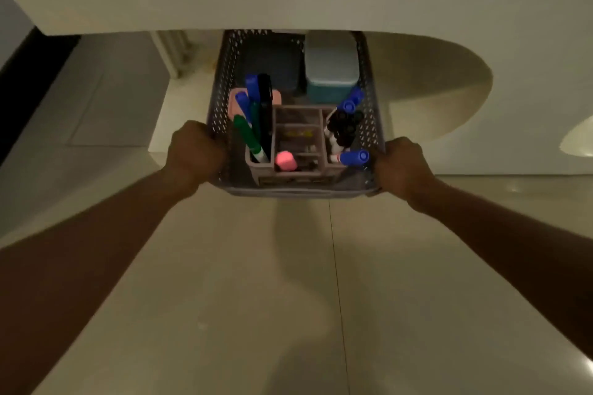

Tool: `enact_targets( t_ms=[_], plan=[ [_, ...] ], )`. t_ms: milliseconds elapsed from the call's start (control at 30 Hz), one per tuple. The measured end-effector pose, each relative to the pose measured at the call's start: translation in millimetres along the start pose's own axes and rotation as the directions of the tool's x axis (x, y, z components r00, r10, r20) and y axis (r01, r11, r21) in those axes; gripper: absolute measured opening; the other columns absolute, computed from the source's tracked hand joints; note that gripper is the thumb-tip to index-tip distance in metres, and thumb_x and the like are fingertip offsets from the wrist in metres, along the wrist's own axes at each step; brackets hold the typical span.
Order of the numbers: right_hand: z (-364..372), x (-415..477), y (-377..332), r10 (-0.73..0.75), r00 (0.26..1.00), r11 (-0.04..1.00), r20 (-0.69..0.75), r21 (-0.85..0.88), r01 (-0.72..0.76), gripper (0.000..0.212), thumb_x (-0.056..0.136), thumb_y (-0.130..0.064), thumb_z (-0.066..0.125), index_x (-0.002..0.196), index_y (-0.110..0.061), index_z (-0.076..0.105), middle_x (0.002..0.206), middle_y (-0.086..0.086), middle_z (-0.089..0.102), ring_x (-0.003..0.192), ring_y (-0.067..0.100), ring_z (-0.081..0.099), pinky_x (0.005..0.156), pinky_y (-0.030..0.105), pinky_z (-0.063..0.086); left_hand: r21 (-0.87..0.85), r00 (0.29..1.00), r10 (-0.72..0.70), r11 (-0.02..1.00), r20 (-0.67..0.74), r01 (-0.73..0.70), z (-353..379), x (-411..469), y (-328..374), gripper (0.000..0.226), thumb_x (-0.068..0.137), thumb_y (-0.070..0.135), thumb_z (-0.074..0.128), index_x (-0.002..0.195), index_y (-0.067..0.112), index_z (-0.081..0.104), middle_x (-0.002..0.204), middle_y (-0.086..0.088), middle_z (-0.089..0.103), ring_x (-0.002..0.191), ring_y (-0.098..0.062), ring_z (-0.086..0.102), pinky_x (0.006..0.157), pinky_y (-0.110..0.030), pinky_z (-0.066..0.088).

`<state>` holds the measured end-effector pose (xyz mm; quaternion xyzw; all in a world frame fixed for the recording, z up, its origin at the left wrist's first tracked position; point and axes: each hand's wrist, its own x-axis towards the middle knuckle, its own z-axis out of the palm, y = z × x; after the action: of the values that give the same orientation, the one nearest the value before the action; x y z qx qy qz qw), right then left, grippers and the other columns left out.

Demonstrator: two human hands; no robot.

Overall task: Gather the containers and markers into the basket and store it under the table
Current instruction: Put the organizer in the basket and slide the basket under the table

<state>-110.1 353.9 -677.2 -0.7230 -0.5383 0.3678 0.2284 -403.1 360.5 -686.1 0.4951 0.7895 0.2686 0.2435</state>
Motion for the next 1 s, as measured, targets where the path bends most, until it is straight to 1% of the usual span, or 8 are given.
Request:
enact_targets(
  t_ms=[133, 267, 400, 533, 633, 767, 900, 1000],
  plan=[
    [14.4, 58.5, -19.7, 0.004, 1.000, 0.994, 0.009, 0.110, -0.005, 0.017, 0.091, -0.013, 0.062, 0.096, 0.003, 0.063, 0.091, 0.021, 0.069, 0.061, 0.033, 0.072, 0.052, 0.041, 0.062, -0.060, 0.999, -0.022, 0.998, 0.041, 0.025, 6.0, 59.1, 7.8, 0.018, 0.085, 0.020, 0.054, 0.085, 0.003, 0.060, 0.080, -0.014, 0.064, 0.066, -0.027, 0.062, 0.046, -0.026, 0.049],
    [20.3, 96.3, -29.2, -0.015, 1.000, 0.998, 0.014, 0.062, 0.014, 0.019, 0.093, -0.013, 0.062, 0.105, 0.001, 0.062, 0.098, 0.023, 0.068, 0.066, 0.032, 0.072, 0.049, 0.037, 0.061, -0.157, 0.996, -0.057, 0.985, 0.064, 0.067, 23.2, 91.1, 11.7, 0.019, 0.086, 0.014, 0.056, 0.096, -0.002, 0.061, 0.073, -0.011, 0.060, 0.055, -0.025, 0.061, 0.028, -0.021, 0.042],
    [20.9, 115.7, -28.4, -0.007, 1.000, 1.000, -0.014, -0.008, 0.006, 0.015, 0.095, -0.015, 0.061, 0.086, -0.004, 0.057, 0.091, 0.024, 0.069, 0.057, 0.027, 0.069, 0.040, 0.028, 0.057, -0.131, 0.990, -0.095, 0.985, 0.102, 0.108, 40.0, 107.3, 11.8, 0.024, 0.088, 0.016, 0.056, 0.106, 0.000, 0.059, 0.083, -0.013, 0.062, 0.062, -0.027, 0.063, 0.032, -0.023, 0.045],
    [24.7, 120.9, -16.1, 0.053, 0.998, 0.999, -0.026, -0.001, -0.053, 0.018, 0.095, -0.014, 0.059, 0.102, 0.002, 0.060, 0.096, 0.026, 0.069, 0.073, 0.035, 0.072, 0.070, 0.044, 0.062, -0.082, 0.989, -0.106, 0.990, 0.103, 0.115, 51.9, 113.5, 15.3, 0.018, 0.087, 0.016, 0.057, 0.101, 0.004, 0.057, 0.080, -0.010, 0.060, 0.064, -0.027, 0.062, 0.032, -0.022, 0.044],
    [29.9, 123.0, -17.3, 0.041, 0.999, 0.999, -0.033, -0.014, -0.042, 0.022, 0.096, -0.015, 0.057, 0.105, 0.004, 0.061, 0.095, 0.026, 0.070, 0.076, 0.036, 0.073, 0.076, 0.046, 0.061, -0.073, 0.987, -0.134, 0.987, 0.094, 0.141, 51.5, 118.1, 14.5, 0.014, 0.087, 0.016, 0.060, 0.096, 0.007, 0.055, 0.082, -0.011, 0.060, 0.067, -0.029, 0.064, 0.035, -0.026, 0.047],
    [31.4, 127.7, -18.8, 0.056, 0.998, 0.998, -0.038, 0.008, -0.056, 0.022, 0.096, -0.016, 0.056, 0.105, 0.005, 0.060, 0.094, 0.027, 0.070, 0.074, 0.037, 0.073, 0.074, 0.046, 0.061, -0.109, 0.990, -0.137, 0.984, 0.046, 0.141, 55.6, 121.2, 15.4, 0.019, 0.084, 0.021, 0.064, 0.094, 0.007, 0.056, 0.084, -0.012, 0.061, 0.066, -0.028, 0.063, 0.036, -0.025, 0.046],
    [26.2, 123.9, -20.4, 0.097, 0.995, 0.994, 0.018, 0.053, -0.098, 0.026, 0.097, -0.021, 0.056, 0.107, 0.002, 0.059, 0.094, 0.023, 0.071, 0.073, 0.033, 0.073, 0.072, 0.042, 0.062, -0.301, 0.979, -0.200, 0.936, -0.026, 0.183, 56.0, 106.1, 15.0, 0.034, 0.080, 0.032, 0.064, 0.099, 0.003, 0.060, 0.091, -0.011, 0.065, 0.071, -0.026, 0.063, 0.044, -0.028, 0.048],
    [23.6, 117.7, -17.3, 0.119, 0.985, 0.985, 0.125, 0.114, -0.133, 0.024, 0.096, -0.022, 0.054, 0.106, 0.000, 0.057, 0.090, 0.021, 0.071, 0.064, 0.029, 0.073, 0.055, 0.033, 0.061, -0.359, 0.978, -0.197, 0.920, -0.071, 0.159, 60.6, 90.2, 5.1, 0.032, 0.082, 0.032, 0.058, 0.091, 0.002, 0.065, 0.092, -0.015, 0.068, 0.078, -0.031, 0.067, 0.066, -0.040, 0.060]
  ],
)
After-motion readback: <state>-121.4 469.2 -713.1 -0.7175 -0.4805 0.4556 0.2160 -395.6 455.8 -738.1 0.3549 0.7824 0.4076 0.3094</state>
